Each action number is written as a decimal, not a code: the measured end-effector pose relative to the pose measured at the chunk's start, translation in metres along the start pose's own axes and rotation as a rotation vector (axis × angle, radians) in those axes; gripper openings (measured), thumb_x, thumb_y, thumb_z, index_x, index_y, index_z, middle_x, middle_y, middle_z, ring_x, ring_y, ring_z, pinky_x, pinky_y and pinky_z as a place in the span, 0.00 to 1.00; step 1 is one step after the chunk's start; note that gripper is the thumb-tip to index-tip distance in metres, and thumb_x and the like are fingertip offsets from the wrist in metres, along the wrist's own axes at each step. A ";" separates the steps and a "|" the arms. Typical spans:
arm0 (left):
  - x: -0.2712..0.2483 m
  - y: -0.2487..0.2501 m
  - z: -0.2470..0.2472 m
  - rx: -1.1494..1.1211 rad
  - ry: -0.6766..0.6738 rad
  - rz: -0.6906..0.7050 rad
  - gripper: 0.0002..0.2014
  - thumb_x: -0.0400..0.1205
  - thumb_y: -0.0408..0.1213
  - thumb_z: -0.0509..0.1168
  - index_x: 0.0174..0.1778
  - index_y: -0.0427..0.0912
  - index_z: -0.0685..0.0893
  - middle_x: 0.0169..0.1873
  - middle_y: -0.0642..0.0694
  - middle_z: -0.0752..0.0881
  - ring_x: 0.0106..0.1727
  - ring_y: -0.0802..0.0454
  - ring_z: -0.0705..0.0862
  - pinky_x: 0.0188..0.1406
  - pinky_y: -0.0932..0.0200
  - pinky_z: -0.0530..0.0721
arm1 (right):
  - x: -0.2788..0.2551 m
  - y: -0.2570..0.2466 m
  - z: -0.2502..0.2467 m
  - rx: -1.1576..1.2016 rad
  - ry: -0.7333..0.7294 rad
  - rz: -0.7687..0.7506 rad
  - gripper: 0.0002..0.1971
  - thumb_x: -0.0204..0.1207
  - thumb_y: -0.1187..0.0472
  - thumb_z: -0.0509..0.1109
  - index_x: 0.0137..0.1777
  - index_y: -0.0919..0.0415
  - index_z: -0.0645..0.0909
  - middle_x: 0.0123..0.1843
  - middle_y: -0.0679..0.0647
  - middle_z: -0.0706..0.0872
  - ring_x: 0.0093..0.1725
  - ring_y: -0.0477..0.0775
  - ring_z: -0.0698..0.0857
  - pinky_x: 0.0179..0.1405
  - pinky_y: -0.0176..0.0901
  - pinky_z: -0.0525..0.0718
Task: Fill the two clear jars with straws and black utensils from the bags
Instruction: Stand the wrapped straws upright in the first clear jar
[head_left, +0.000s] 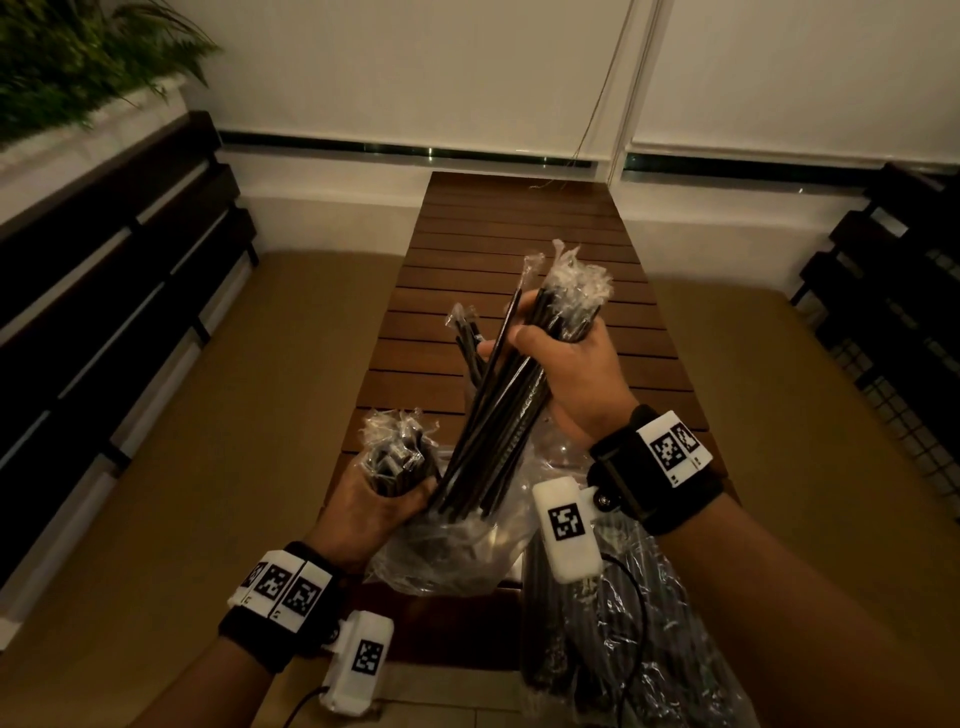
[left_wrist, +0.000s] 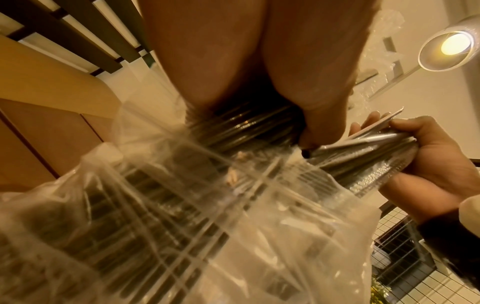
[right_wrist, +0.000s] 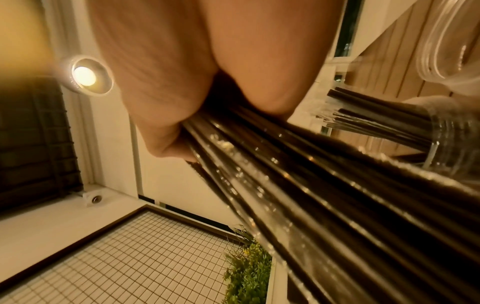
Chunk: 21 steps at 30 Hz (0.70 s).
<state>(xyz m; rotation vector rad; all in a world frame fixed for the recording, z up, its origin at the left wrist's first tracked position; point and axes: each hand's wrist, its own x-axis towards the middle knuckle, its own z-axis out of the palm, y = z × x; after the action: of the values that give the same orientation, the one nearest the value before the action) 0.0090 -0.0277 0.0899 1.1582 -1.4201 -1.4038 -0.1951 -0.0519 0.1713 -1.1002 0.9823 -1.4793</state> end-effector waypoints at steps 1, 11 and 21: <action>0.001 -0.001 -0.001 0.004 -0.006 -0.003 0.18 0.76 0.16 0.68 0.44 0.47 0.78 0.31 0.57 0.90 0.34 0.70 0.87 0.31 0.75 0.83 | 0.000 -0.001 0.001 0.009 0.003 0.003 0.17 0.80 0.77 0.67 0.41 0.53 0.85 0.36 0.52 0.90 0.42 0.62 0.92 0.54 0.67 0.89; 0.007 -0.014 -0.006 0.025 -0.010 -0.016 0.19 0.75 0.19 0.70 0.48 0.50 0.79 0.36 0.56 0.91 0.39 0.62 0.90 0.33 0.69 0.86 | 0.004 0.011 0.008 -0.010 -0.016 0.047 0.07 0.70 0.68 0.71 0.46 0.60 0.86 0.47 0.54 0.90 0.53 0.60 0.88 0.65 0.67 0.82; 0.010 -0.015 -0.003 0.011 0.013 0.011 0.19 0.75 0.17 0.69 0.46 0.49 0.80 0.34 0.52 0.90 0.38 0.68 0.89 0.34 0.73 0.84 | -0.004 0.029 0.014 -0.090 -0.051 0.106 0.11 0.78 0.76 0.66 0.48 0.59 0.81 0.39 0.49 0.84 0.44 0.55 0.87 0.49 0.53 0.81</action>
<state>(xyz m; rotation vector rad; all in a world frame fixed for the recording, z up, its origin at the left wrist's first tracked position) 0.0106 -0.0373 0.0746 1.1629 -1.4245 -1.3806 -0.1739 -0.0534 0.1470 -1.1278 1.0635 -1.3267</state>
